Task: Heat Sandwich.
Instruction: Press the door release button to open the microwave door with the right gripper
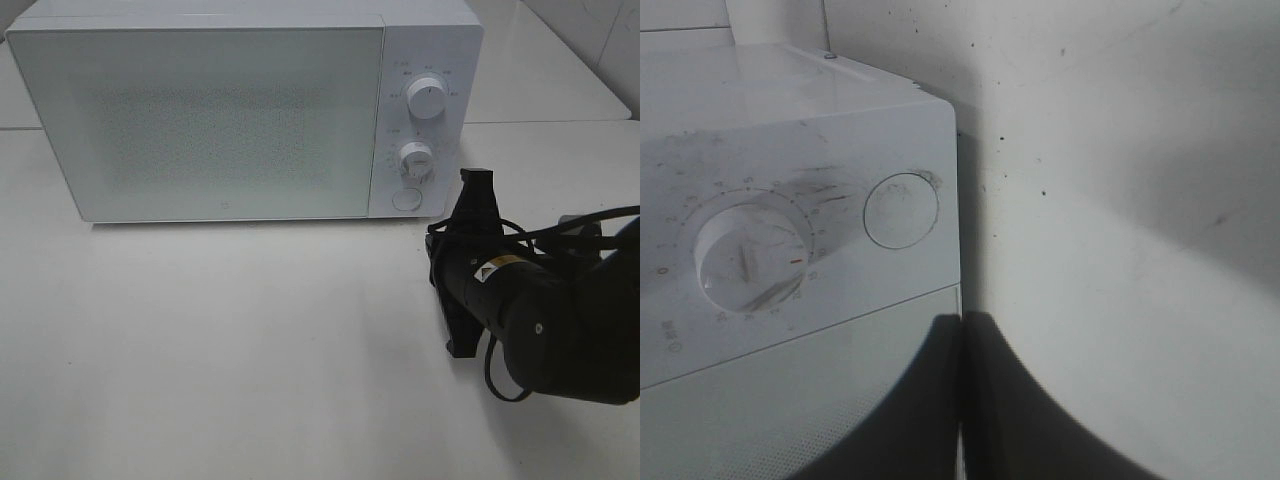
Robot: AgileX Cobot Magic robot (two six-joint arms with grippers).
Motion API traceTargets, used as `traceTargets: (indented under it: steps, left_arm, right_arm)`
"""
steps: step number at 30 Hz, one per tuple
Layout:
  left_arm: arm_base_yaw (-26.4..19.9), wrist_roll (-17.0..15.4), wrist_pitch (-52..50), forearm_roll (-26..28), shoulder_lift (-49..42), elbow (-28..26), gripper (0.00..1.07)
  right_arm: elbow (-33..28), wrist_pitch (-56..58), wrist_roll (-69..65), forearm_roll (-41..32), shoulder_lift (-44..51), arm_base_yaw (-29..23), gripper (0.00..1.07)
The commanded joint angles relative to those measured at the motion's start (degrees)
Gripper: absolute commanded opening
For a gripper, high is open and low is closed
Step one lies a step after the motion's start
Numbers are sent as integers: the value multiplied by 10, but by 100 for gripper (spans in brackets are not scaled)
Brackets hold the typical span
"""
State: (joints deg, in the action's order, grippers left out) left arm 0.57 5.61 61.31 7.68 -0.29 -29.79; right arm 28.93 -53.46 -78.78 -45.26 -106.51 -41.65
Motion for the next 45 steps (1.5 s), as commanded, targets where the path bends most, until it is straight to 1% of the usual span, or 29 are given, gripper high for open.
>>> traceTargets:
  steps: [1,4,8,9,13,18,22,31,36,45]
  left_arm:
    - [-3,-1,2,5,-9,1,98]
    - [-3,-1,2,5,-9,1,98]
    - [-3,-1,2,5,-9,1,98]
    - [-3,-1,2,5,-9,1,98]
    - [-3,-1,2,5,-9,1,98]
    - [-3,-1,2,5,-9,1,98]
    - [-3,-1,2,5,-9,1,98]
    - [-3,-1,2,5,-9,1,98]
    - [-3,-1,2,5,-9,1,98]
    - [-3,-1,2,5,-9,1,98]
  right_arm:
    - [22,5,-3,9,-15,15,0]
    - [37,7,-1,11,-22,26,0]
    - [78,21,2,49,-44,57,0]
    - [78,21,2,49,-44,57,0]
    - [110,41,2,71,-68,77,0]
    - [123,45,2,84,-79,86,0]
    - [145,56,3,91,-97,97,0]
    - [180,61,3,93,-129,98,0]
    - [192,61,19,95,-135,117,0]
    - [214,60,19,95,-148,117,0]
